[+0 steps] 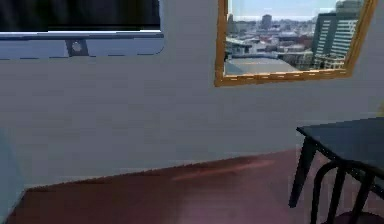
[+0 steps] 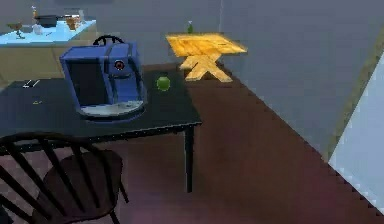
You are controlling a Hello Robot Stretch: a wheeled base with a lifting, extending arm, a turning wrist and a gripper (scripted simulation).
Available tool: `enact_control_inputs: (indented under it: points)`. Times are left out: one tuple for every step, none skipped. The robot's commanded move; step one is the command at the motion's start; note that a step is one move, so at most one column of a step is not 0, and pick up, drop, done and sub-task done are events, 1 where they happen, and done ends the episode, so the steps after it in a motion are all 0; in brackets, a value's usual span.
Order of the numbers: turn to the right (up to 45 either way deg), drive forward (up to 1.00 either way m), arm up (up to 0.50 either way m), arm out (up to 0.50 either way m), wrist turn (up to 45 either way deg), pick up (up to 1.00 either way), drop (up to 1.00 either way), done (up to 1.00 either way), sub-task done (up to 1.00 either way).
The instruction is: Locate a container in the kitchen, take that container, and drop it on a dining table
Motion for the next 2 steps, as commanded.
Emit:
enact_control_inputs:
  points:
    - [0.0,0.80,0.00,0.00,0.0,0.00,0.00,0.00,0.00]
    - [27.0,0.00,0.00,0.00,0.0,0.00,0.00,0.00,0.00]
